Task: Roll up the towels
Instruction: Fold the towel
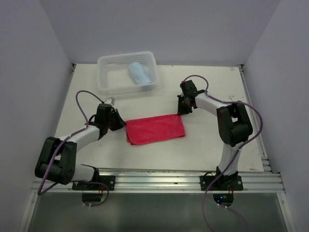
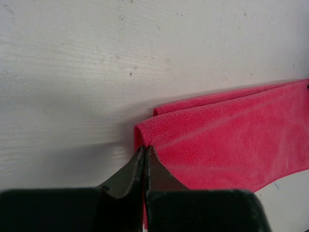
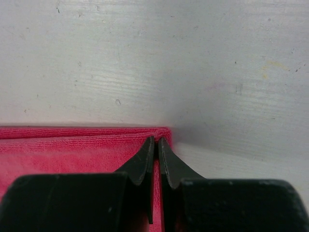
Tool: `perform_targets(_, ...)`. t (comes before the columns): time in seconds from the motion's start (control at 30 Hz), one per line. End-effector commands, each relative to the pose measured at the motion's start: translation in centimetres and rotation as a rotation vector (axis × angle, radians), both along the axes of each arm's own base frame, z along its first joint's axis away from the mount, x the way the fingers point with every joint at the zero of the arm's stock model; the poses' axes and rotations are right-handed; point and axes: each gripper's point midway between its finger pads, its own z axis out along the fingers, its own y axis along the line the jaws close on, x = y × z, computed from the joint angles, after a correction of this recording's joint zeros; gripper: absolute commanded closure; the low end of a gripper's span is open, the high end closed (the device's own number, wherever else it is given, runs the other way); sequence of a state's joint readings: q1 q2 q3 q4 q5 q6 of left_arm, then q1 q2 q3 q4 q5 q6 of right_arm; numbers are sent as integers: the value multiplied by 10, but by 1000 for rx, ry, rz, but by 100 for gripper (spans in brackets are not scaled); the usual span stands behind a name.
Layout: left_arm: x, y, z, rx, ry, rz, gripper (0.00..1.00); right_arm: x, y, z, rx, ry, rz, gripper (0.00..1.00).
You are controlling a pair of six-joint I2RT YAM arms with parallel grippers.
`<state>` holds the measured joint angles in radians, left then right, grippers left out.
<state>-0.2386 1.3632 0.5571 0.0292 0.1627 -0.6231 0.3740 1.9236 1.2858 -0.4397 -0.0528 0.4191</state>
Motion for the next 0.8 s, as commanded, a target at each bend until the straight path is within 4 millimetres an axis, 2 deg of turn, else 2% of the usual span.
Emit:
perform_targets(0.0, 9, 7, 11, 56, -55, 5, 100, 15, -10, 5, -31, -43, -10, 100)
perform_targets(0.13, 9, 8, 9, 66, -52, 7, 95, 15, -9, 3, -28, -40, -8, 100)
perform_targets(0.33, 11, 2, 14, 38, -65, -11, 80, 17, 2, 7, 27, -47, 11, 100)
perform_targets(0.37, 12, 1, 16, 36, -67, -15, 74, 18, 3, 9, 34, -51, 14, 100)
perform_targets(0.47, 12, 1, 20, 37, -68, -18, 64, 18, 8, 14, 57, -57, 23, 100)
perform_targets(0.53, 12, 1, 27, 30, -86, -19, 61, 18, 7, 14, 52, -56, 24, 100)
perform_targets(0.57, 6, 2, 25, 32, -63, -17, 60, 17, 7, 14, 49, -54, 24, 100)
perform_targets(0.67, -1, 0, 41, 4, -91, -26, 57, 16, 6, 13, 51, -50, 23, 100)
perform_targets(0.73, -14, -2, 37, -20, -64, -36, 56, 16, 7, 13, 55, -49, 25, 100)
perform_targets(0.77, -19, -3, 43, -34, -78, -37, 56, 14, 7, 12, 56, -46, 23, 100)
